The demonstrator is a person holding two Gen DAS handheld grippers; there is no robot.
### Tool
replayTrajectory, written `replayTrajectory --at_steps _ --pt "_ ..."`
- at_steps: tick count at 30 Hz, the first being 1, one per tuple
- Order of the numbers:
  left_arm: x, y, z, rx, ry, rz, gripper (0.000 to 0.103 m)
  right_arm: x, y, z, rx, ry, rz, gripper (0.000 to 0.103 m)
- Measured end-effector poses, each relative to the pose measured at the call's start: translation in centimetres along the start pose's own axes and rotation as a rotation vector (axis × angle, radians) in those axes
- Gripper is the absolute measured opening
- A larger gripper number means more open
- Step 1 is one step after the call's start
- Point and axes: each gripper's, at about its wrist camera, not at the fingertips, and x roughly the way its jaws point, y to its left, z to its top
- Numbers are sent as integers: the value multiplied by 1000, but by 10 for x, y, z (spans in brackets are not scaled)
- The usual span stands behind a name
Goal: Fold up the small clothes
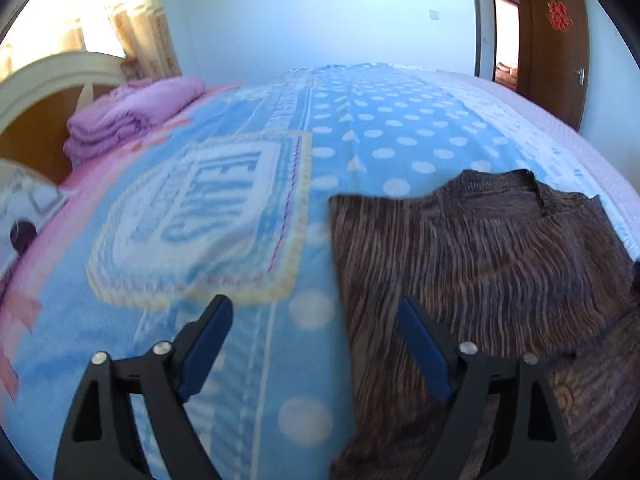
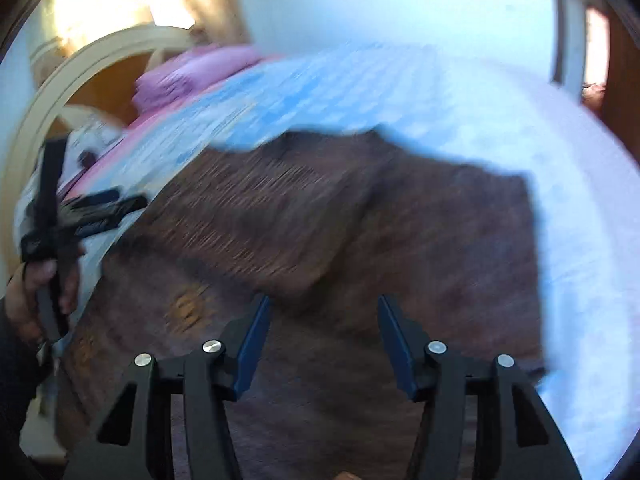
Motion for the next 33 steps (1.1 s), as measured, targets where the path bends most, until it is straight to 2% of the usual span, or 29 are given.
replayTrajectory --at_steps 2,4,6,7,8,9,11,12,16,19,22,24,26,28,30,31,32,33 --pt "11 -4 6 17 12 27 89 3 -31 16 72 -5 -95 56" --pt "24 -6 10 17 31 64 88 14 -61 28 131 5 -161 49" --pt "35 -8 9 30 56 86 90 30 -81 33 158 43 -195 46" --pt "39 -10 7 48 65 113 90 39 -86 34 159 68 -201 41" --pt "40 -11 5 57 66 133 93 51 -88 32 140 112 -202 40" --pt "38 -12 4 63 63 163 98 57 -87 31 117 121 -207 39" --pt "39 -13 1 98 70 261 102 59 -86 32 84 117 -308 26" --pt "40 -9 -2 86 72 276 103 58 -90 32 103 117 -324 20" --pt "38 10 -6 -1 96 203 103 53 -118 26 218 102 -315 20" --pt "32 7 -6 16 73 192 103 51 -110 24 167 91 -309 21" --pt "17 14 -8 -53 65 166 103 33 -98 22 160 50 -313 23" --pt "7 15 -13 -65 48 154 103 12 -80 17 138 5 -256 23" --pt "4 10 -22 -21 54 169 103 -2 -62 9 88 -13 -163 23" --pt "7 8 -31 5 90 162 103 -1 -47 -4 25 28 -126 24" --pt "3 10 -37 -6 93 130 103 13 -51 -19 49 122 -122 24" --pt "0 12 -39 -9 93 112 103 16 -56 -27 68 134 -109 24" --pt "-4 13 -39 -15 83 101 103 12 -58 -31 63 109 -103 24" --pt "-9 14 -38 -22 63 88 103 9 -57 -32 49 110 -123 24"
